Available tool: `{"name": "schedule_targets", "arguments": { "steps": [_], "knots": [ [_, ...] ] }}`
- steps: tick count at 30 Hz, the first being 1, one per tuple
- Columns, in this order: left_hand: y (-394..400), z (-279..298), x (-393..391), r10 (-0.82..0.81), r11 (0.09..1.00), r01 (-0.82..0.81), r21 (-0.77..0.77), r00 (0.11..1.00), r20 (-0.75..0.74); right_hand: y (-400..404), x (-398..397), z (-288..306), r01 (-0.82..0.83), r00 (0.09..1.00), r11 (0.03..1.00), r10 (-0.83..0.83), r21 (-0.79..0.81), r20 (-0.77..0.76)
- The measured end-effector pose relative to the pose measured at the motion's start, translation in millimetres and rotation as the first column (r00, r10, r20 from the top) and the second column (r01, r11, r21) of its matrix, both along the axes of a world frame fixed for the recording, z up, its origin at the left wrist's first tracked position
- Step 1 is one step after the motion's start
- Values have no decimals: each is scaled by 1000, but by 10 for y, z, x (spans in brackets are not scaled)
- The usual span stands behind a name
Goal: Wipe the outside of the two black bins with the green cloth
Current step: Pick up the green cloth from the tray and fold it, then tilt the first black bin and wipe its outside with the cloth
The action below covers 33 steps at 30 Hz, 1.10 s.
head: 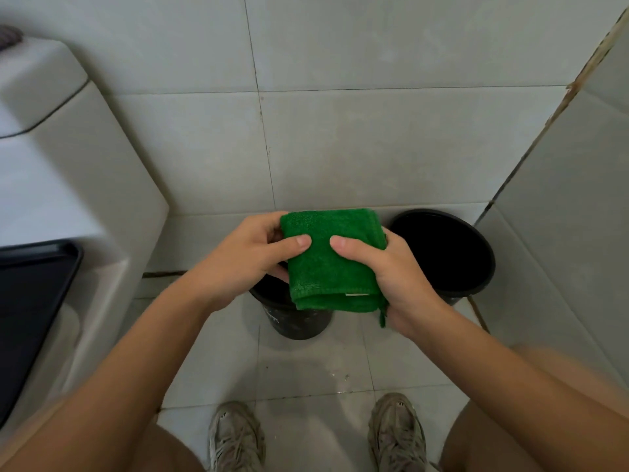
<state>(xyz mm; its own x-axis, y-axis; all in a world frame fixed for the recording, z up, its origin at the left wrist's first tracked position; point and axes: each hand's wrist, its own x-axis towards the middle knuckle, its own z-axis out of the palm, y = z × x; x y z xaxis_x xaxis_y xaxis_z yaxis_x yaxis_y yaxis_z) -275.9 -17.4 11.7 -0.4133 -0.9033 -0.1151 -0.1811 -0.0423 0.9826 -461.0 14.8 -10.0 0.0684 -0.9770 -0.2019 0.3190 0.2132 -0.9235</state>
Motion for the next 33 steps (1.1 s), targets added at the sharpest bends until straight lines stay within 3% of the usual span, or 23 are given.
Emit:
{"name": "schedule_targets", "arguments": {
  "steps": [4, 7, 8, 10, 11, 12, 16, 18, 24, 31, 33],
  "knots": [
    [-70, -104, -115, 32, 997, -31, 63, 999, -15, -34, 30, 9, 102, 994, 995, -102, 21, 27],
    [-230, -431, -170, 187, 980, -195, 23, 962, 199, -137, -58, 21, 277, 961, 958, -276, 69, -21],
    [-284, -572, -170, 198, 980, -182, -80, 907, 372, -175, -106, 27, 313, 950, 946, -313, 80, -23],
    [-353, -867, -185, 171, 957, 77, -280, 629, 758, -224, -193, 28, 319, 948, 943, -319, 100, -14],
    [-366, -1007, -210, 153, 930, 218, -295, 500, 852, -236, -226, 24, 307, 952, 946, -307, 106, -14],
    [-377, -1137, -245, 111, 909, 321, -267, 431, 895, -242, -255, 13, 295, 955, 950, -294, 105, -26],
    [-453, -1677, -443, -36, 841, 521, -146, 324, 945, -241, -290, -85, 257, 961, 965, -250, 47, -121],
    [-506, -1948, -516, -98, 846, 527, -84, 309, 946, -233, -287, -152, 245, 957, 969, -237, 28, -164],
    [-671, -2489, -515, -154, 910, 415, -29, 402, 903, -194, -308, -263, 180, 955, 984, -171, 14, -242],
    [-738, -2438, -467, -110, 916, 393, -73, 424, 899, -226, -404, -240, 202, 953, 979, -194, 10, -234],
    [-745, -2278, -436, -74, 939, 330, -99, 474, 877, -220, -425, -217, 206, 954, 979, -199, 6, -222]
  ]
}}
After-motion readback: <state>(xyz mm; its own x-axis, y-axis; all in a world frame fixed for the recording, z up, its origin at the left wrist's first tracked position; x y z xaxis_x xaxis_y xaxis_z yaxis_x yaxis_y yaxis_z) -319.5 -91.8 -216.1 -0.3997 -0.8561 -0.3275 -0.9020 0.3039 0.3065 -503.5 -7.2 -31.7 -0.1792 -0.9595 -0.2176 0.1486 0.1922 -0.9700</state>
